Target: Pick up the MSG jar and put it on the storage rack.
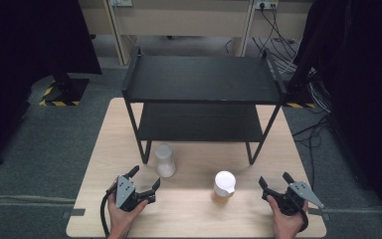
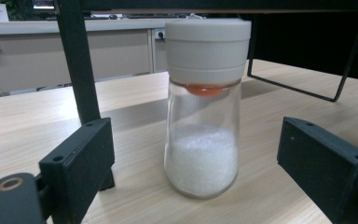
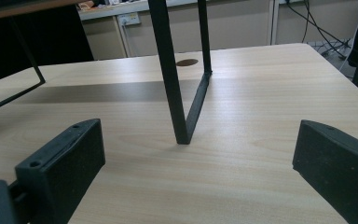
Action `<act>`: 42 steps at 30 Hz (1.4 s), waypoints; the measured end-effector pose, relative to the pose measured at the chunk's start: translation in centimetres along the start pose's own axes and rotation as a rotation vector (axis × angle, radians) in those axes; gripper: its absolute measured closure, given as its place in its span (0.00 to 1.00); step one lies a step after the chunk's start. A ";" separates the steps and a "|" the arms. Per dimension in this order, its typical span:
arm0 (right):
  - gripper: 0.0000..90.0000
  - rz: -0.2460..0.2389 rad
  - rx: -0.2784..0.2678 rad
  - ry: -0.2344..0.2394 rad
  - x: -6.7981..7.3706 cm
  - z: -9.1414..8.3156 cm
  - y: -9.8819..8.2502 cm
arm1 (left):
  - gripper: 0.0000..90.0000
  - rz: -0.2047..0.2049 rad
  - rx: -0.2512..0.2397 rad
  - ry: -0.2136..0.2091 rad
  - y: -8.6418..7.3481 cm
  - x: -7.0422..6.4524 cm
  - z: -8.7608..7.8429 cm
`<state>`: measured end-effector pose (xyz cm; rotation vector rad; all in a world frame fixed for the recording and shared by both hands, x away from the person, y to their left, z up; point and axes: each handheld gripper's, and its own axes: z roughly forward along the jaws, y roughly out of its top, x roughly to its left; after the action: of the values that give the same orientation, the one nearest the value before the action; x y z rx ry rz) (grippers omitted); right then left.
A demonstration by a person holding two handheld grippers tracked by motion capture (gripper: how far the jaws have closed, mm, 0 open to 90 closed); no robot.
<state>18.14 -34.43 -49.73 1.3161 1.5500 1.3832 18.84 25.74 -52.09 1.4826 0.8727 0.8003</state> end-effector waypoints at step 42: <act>0.03 0.001 0.007 0.010 -0.1 0.3 0.2 | 0.12 0.007 0.005 -0.058 2.3 -0.2 3.0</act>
<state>18.45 -34.42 -49.64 1.3165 1.5620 1.3877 21.56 24.00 -50.03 1.5069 0.8268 0.7575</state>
